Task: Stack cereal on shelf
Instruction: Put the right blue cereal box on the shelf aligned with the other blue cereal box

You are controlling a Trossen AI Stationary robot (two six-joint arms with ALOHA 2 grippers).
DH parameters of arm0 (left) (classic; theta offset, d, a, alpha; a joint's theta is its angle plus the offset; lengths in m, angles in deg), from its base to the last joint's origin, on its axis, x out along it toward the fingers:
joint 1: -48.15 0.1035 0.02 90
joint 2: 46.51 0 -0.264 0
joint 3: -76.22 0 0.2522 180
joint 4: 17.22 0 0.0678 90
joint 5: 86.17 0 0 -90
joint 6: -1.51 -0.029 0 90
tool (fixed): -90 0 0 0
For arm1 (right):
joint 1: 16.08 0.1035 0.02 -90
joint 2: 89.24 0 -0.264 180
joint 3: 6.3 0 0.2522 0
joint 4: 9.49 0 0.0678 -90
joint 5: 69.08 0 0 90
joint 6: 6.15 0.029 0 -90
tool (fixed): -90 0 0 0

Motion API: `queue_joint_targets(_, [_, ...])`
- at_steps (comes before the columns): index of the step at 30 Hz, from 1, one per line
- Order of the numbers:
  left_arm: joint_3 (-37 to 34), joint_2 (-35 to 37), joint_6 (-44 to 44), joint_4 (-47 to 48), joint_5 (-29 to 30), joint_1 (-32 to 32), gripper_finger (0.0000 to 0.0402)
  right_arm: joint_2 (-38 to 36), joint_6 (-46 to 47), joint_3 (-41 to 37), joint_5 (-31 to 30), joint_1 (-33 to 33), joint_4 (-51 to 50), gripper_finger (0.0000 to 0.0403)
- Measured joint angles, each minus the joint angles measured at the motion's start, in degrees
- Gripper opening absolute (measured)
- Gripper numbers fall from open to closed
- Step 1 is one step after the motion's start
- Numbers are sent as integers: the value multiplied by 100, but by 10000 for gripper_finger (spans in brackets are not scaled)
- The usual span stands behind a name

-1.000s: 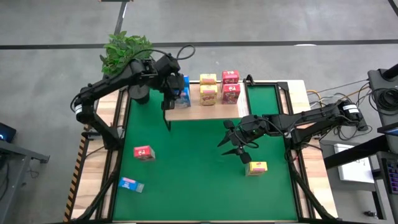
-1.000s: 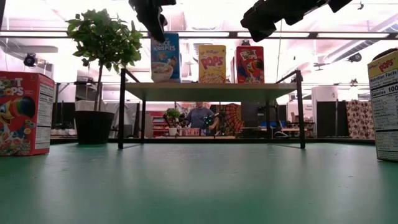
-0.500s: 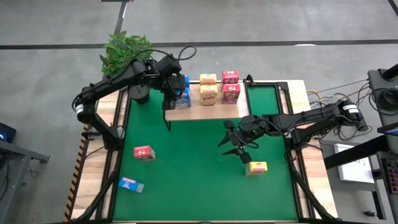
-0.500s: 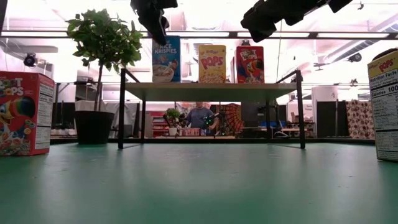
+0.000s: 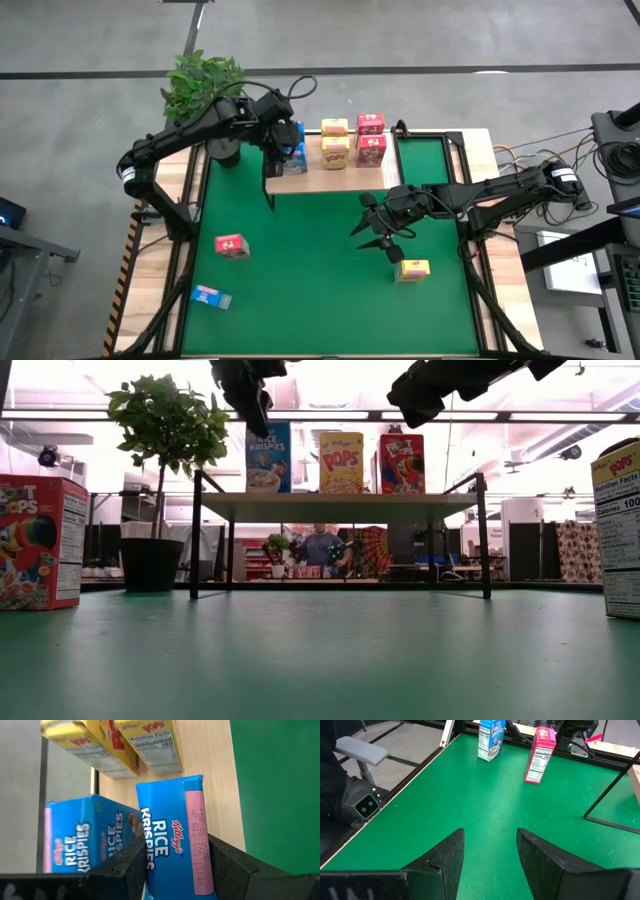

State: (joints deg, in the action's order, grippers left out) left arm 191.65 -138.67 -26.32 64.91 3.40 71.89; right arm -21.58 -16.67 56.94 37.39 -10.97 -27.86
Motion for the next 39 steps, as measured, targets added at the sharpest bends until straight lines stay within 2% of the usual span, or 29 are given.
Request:
queue_joint_targets(7, [-109, -2, -3, -23, 343, 0, 164, 0, 0, -2, 0, -1, 1, 169])
queue_joint_targets(18, [-109, -2, 41, -78, 355, 0, 166, 0, 0, -2, 0, 0, 2, 169])
queue_joint_targets(32, [-109, -1, 86, -138, 353, 0, 226, 0, 2, -2, 0, 0, 0, 169])
queue_joint_targets(39, [-109, 83, 87, -134, 348, -7, 235, 0, 2, -2, 0, -1, 2, 169])
